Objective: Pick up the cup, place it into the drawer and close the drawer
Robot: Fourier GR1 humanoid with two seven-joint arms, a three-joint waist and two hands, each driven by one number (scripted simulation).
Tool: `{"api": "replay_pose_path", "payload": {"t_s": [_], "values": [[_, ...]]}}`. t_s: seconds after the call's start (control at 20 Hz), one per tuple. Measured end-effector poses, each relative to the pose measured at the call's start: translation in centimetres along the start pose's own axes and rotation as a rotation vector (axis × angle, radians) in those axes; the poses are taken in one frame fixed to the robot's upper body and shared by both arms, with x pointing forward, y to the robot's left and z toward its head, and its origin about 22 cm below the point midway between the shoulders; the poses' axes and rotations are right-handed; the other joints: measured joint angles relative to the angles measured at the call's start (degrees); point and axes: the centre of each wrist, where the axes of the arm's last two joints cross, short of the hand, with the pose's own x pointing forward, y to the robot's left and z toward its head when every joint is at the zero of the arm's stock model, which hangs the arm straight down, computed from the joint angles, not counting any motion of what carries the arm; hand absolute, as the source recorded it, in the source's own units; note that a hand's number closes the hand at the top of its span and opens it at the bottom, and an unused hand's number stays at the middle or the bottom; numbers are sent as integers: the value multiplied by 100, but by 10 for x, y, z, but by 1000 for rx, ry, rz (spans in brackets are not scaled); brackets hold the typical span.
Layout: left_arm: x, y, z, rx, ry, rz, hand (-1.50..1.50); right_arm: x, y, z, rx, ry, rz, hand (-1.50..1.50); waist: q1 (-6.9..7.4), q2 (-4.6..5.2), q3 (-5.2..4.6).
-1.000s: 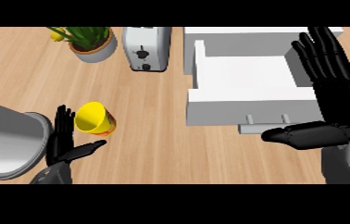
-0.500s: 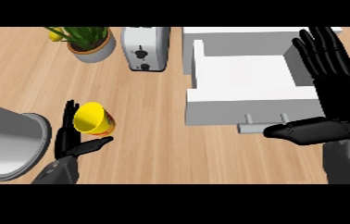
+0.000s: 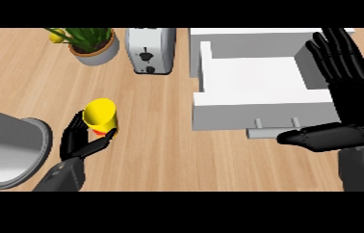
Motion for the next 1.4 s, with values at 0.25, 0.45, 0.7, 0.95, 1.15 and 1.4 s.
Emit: {"api": "replay_pose_path", "payload": {"t_s": [0.25, 0.45, 0.7, 0.95, 1.15, 1.4], "values": [[7, -5, -13, 77, -116, -114, 150, 1, -3, 3, 1, 0, -2, -150, -14, 1, 1], [7, -14, -17, 90, -164, -86, 150, -1, -6, 0, -6, -2, -6, -150, 6, 2, 1], [10, -30, -27, 40, -196, -39, 150, 4, -3, -3, -6, -3, -10, -150, 14, -8, 4], [25, -57, -55, -88, -254, 15, 150, 3, -6, 2, -16, 5, -1, -150, 58, -43, 13], [46, -91, -83, -202, -315, 50, 150, 0, -7, 5, -19, 17, 15, -150, 117, -69, 22], [88, -145, -120, -330, -376, 98, 150, -2, -9, 7, -42, 26, 21, -150, 186, -101, 28]]}}
